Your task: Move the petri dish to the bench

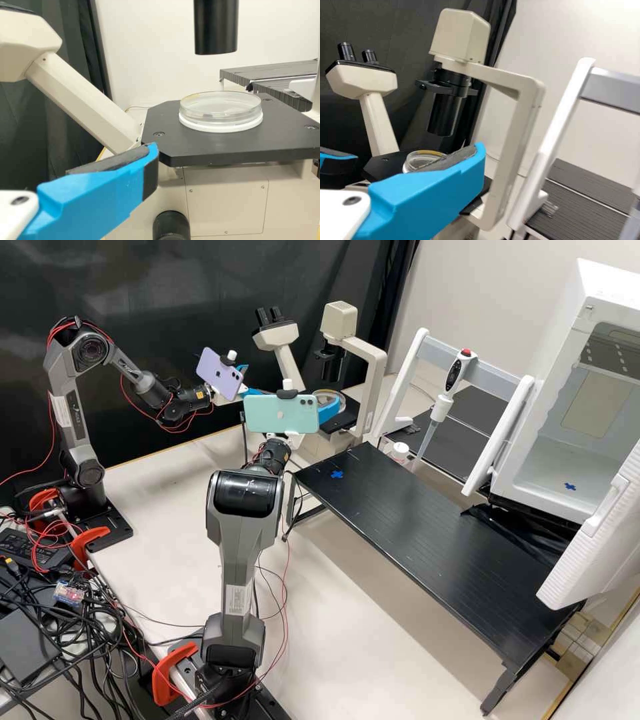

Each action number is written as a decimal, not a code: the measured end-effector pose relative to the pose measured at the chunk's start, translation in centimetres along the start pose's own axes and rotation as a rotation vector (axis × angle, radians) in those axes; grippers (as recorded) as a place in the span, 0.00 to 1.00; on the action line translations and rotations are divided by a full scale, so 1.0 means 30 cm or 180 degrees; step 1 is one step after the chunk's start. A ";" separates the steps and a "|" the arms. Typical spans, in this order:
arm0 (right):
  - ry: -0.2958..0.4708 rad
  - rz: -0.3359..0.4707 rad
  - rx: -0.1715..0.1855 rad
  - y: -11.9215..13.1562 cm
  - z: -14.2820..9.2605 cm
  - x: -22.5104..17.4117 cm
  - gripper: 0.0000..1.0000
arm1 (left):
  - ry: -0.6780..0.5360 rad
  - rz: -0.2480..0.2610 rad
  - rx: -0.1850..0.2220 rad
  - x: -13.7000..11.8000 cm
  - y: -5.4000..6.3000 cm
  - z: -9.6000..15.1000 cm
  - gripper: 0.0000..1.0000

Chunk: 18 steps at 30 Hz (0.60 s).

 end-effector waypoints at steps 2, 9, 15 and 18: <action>-0.0043 -0.0062 0.0029 -0.014 -0.006 0.045 1.00 | 0.0000 0.0000 0.0000 0.000 0.000 0.000 1.00; -0.0209 -0.0316 0.0095 -0.061 -0.014 0.183 1.00 | 0.0000 0.0000 0.0000 0.000 0.000 0.000 1.00; -0.0380 -0.0379 0.0106 -0.078 0.014 0.285 1.00 | 0.0000 0.0000 0.0000 0.000 0.000 0.000 1.00; -0.0474 -0.0374 0.0150 -0.076 0.036 0.335 1.00 | 0.0000 0.0000 0.0000 0.000 0.000 0.000 1.00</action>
